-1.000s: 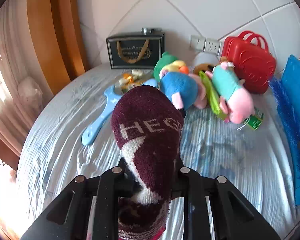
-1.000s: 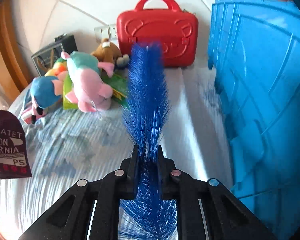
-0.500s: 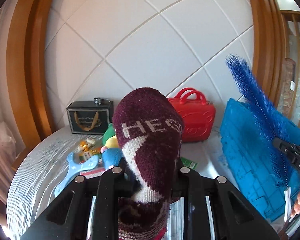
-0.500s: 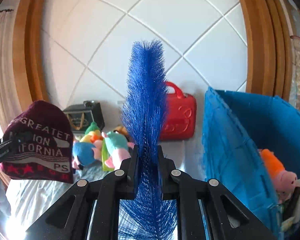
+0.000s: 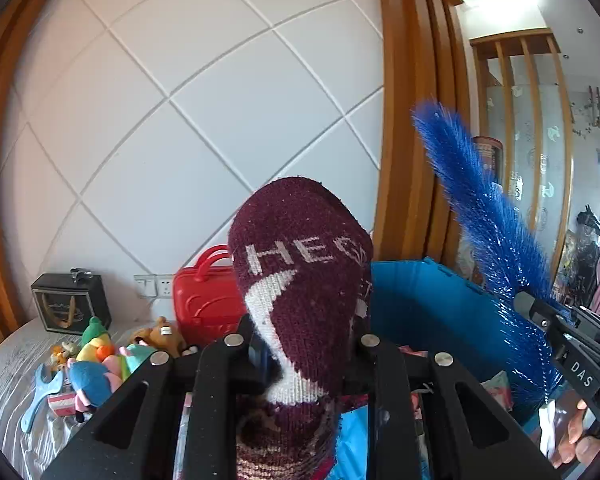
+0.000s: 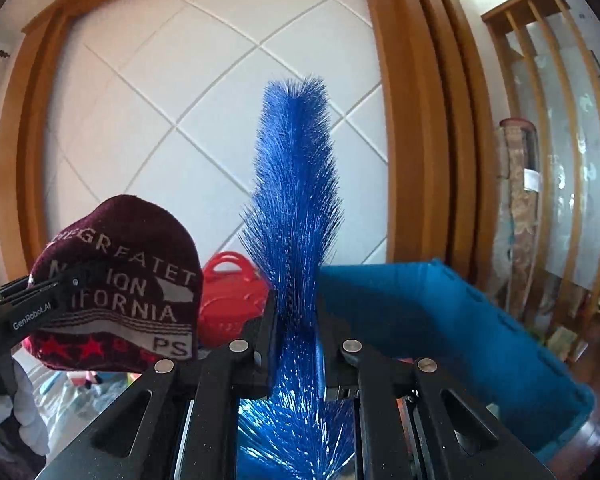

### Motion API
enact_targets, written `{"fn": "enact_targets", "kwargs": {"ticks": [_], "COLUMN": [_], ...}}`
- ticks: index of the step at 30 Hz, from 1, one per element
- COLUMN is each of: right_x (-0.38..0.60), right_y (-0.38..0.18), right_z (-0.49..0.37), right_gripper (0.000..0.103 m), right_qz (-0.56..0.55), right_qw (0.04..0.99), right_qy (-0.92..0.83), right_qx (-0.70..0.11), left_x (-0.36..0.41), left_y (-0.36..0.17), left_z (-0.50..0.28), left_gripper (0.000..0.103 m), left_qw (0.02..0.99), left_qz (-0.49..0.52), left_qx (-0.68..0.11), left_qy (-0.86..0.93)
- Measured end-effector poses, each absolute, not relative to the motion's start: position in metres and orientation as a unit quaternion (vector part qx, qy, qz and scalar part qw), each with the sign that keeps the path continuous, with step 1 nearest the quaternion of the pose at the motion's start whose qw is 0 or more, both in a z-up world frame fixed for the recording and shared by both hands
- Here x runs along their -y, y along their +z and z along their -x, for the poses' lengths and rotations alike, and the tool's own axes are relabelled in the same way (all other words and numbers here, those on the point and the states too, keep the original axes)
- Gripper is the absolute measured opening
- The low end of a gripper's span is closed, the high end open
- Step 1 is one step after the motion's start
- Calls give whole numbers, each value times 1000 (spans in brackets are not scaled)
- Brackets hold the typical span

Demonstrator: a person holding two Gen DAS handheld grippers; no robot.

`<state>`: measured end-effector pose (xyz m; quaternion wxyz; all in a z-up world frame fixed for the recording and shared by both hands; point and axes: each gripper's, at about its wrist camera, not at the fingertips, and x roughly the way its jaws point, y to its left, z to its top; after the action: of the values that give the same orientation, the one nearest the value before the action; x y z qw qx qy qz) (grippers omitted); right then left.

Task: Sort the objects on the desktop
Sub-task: 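Carry the beanie and duster over the crate and open both grippers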

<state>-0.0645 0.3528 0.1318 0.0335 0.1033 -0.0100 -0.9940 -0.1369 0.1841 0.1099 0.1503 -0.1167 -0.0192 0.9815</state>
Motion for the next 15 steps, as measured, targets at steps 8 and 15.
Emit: {"fn": "enact_targets", "kwargs": {"ticks": [8,15], "right_x": [-443,-475], "right_y": [132,113], "right_z": [74,99], "right_gripper": [14,14], "right_qz": [-107,-128], "right_qw": [-12,-27], "right_qy": [-993,-990], "right_qx": [37,45], "left_x": [-304,-351], "left_y": [106,78], "left_z": [139,151], "left_gripper": [22,22], "left_qw": [201,207], "left_qz": [146,192], "left_qx": [-40,-65], "left_qy": [968,957]}}
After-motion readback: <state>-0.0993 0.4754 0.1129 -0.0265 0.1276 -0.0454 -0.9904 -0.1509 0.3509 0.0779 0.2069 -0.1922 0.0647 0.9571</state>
